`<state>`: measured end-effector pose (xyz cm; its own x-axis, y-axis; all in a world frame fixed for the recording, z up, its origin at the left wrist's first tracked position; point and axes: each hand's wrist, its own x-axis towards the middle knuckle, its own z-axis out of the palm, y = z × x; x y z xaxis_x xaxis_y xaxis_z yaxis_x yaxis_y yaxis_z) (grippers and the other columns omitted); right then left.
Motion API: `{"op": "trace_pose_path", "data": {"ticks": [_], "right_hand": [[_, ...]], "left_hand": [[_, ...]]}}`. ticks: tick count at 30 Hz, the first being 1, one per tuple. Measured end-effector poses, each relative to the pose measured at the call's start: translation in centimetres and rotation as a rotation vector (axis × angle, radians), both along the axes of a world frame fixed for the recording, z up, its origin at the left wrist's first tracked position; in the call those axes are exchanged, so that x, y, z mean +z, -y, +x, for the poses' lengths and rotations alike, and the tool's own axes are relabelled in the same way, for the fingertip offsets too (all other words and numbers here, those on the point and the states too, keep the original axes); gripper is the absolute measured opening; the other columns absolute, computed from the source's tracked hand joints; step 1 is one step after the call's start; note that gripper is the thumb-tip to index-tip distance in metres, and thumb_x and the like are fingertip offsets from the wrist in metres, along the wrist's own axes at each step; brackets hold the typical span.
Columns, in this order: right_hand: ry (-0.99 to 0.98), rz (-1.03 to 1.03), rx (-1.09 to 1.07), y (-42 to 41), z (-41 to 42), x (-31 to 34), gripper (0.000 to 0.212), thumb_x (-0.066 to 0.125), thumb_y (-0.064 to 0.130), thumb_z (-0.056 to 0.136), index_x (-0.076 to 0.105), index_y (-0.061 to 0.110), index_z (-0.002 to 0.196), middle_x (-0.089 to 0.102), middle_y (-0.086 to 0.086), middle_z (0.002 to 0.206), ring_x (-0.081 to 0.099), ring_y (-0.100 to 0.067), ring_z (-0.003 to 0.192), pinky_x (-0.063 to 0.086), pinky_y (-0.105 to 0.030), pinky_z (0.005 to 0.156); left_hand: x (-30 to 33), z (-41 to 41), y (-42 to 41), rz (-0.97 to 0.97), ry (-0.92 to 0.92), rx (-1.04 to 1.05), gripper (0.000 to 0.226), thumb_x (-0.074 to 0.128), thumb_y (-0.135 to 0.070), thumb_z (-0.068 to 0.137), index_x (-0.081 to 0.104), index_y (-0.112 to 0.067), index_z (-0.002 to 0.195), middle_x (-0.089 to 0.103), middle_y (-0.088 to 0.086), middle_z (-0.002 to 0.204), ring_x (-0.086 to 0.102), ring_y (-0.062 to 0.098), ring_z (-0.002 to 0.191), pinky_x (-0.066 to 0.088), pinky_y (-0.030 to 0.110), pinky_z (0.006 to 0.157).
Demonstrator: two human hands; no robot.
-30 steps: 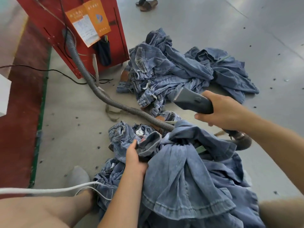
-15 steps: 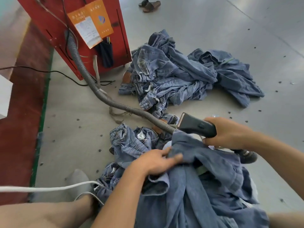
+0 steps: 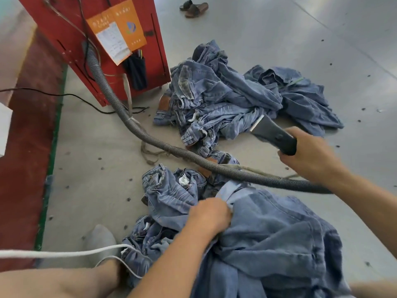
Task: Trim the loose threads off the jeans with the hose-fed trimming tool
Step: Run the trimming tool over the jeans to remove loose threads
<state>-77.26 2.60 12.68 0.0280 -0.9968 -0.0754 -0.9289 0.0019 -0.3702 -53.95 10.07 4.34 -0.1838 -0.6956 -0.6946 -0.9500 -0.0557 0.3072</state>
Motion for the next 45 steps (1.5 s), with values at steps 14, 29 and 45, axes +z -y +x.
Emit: {"op": "trace_pose_path", "data": {"ticks": [14, 29, 45], "right_hand": [[0.066, 0.090, 0.000, 0.0, -1.5, -2.0, 0.031, 0.077, 0.025, 0.088, 0.059, 0.026, 0.112, 0.066, 0.004, 0.084, 0.061, -0.021, 0.075, 0.049, -0.039, 0.067], [0.022, 0.177, 0.193, -0.5, -1.8, -0.3, 0.033, 0.079, 0.030, 0.085, 0.055, 0.028, 0.107, 0.067, 0.003, 0.089, 0.059, -0.013, 0.075, 0.045, -0.034, 0.064], [0.091, 0.310, 0.615, -6.0, -1.5, 6.9, 0.045, 0.079, 0.017, 0.082, 0.056, 0.043, 0.112, 0.065, 0.018, 0.091, 0.061, -0.008, 0.080, 0.048, -0.023, 0.066]], "left_hand": [[-1.1, 1.0, 0.6, 0.681, -0.727, 0.496, 0.073, 0.034, -0.061, 0.103, 0.071, -0.002, 0.082, 0.068, 0.008, 0.068, 0.062, 0.013, 0.058, 0.053, 0.017, 0.058], [5.7, 3.1, -2.9, 0.248, -1.132, 0.324, 0.031, 0.061, -0.014, 0.099, 0.078, -0.032, 0.118, 0.070, -0.019, 0.126, 0.067, 0.002, 0.116, 0.050, 0.008, 0.090], [6.0, 4.8, -5.1, -0.116, -0.871, 0.249, 0.045, 0.071, -0.027, 0.097, 0.060, -0.034, 0.141, 0.056, -0.002, 0.151, 0.050, 0.013, 0.141, 0.039, 0.040, 0.119]]}}
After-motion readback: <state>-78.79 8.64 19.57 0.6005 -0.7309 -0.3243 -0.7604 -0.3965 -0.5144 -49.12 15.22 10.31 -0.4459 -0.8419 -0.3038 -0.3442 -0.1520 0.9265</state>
